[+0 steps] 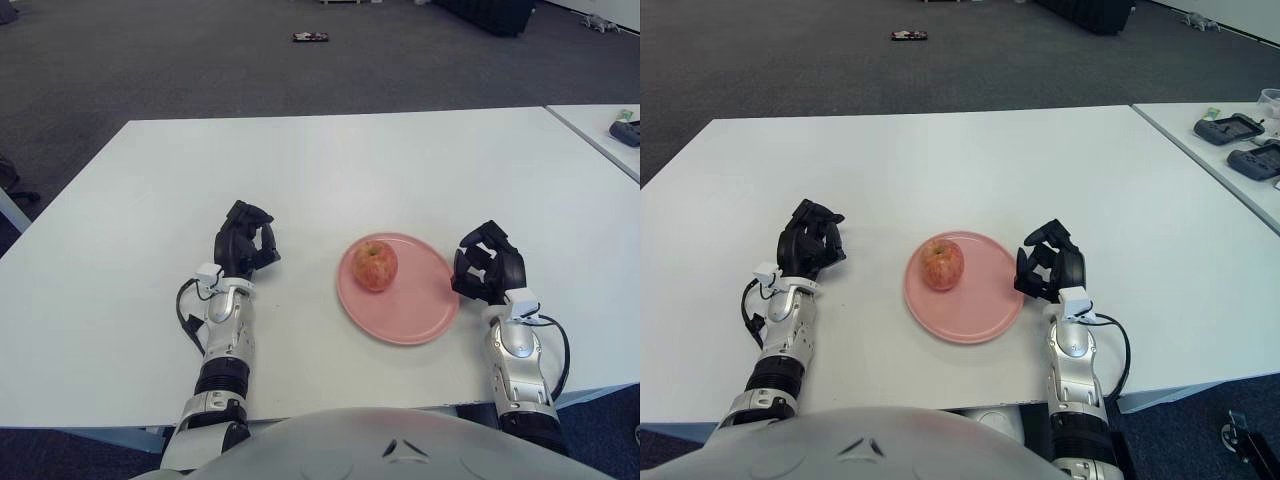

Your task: Put the apple into the plate.

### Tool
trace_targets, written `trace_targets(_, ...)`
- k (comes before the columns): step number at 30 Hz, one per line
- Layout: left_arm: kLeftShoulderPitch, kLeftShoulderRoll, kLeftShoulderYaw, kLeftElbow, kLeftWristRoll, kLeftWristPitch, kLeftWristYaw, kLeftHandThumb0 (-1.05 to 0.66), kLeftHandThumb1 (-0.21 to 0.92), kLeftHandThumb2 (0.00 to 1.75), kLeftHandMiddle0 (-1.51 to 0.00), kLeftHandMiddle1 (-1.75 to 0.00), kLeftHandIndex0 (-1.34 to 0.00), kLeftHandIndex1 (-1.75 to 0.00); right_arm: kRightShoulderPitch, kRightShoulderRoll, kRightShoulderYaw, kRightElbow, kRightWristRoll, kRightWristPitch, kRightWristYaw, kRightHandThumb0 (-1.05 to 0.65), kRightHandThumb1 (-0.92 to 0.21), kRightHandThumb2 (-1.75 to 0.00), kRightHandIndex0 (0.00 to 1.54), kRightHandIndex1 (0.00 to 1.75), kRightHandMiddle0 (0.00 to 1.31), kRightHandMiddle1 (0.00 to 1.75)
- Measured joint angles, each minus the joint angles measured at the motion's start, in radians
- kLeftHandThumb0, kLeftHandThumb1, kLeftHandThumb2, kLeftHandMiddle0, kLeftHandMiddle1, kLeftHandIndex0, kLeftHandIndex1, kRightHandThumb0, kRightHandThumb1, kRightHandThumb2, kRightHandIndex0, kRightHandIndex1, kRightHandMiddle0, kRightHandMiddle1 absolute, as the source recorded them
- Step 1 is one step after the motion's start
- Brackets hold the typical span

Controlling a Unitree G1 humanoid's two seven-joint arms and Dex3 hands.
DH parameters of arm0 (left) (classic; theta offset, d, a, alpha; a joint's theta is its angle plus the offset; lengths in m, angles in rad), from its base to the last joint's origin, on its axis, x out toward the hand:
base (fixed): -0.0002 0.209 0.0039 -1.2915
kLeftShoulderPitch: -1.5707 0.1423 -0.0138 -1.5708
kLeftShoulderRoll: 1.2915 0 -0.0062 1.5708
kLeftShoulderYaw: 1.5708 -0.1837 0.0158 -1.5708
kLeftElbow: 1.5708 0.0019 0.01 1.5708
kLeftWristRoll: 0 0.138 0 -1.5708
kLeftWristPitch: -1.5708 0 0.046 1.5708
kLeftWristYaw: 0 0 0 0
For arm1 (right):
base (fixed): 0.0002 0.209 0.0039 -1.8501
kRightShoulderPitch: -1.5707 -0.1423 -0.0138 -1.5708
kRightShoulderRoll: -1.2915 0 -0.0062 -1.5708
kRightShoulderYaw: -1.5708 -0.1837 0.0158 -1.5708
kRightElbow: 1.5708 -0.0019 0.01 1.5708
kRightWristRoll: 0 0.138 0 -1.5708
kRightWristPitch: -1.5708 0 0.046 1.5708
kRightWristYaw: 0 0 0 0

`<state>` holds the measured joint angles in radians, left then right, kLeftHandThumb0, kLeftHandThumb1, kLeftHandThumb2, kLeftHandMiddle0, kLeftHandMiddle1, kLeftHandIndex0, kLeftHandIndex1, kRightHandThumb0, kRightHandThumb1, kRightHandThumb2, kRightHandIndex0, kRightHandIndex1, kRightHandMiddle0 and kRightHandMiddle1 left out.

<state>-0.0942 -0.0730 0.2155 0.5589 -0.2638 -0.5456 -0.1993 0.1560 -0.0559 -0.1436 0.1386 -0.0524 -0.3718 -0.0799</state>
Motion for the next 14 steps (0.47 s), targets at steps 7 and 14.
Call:
trace_targets(7,0.008,-0.002,0.0,-0.011,0.015,0.006,0.01,-0.49,0.3,1.35,-1.2,-1.75,-0.62,-1.75,0.0,0.0,0.001,0.008,0.0,0.001,-0.003,-0.46,-0.38,-1.25,0.92,1.75,0.56,1.75)
trace_targets(14,0.015,-0.006,0.001,-0.022,0.02,0.014,0.024,-0.49,0.3,1.35,-1.2,-1.75,-0.62,-1.75,0.0,0.002,0.001,0.015,0.0,0.001,-0.006,-0.46,-0.38,-1.25,0.92,1.75,0.56,1.75)
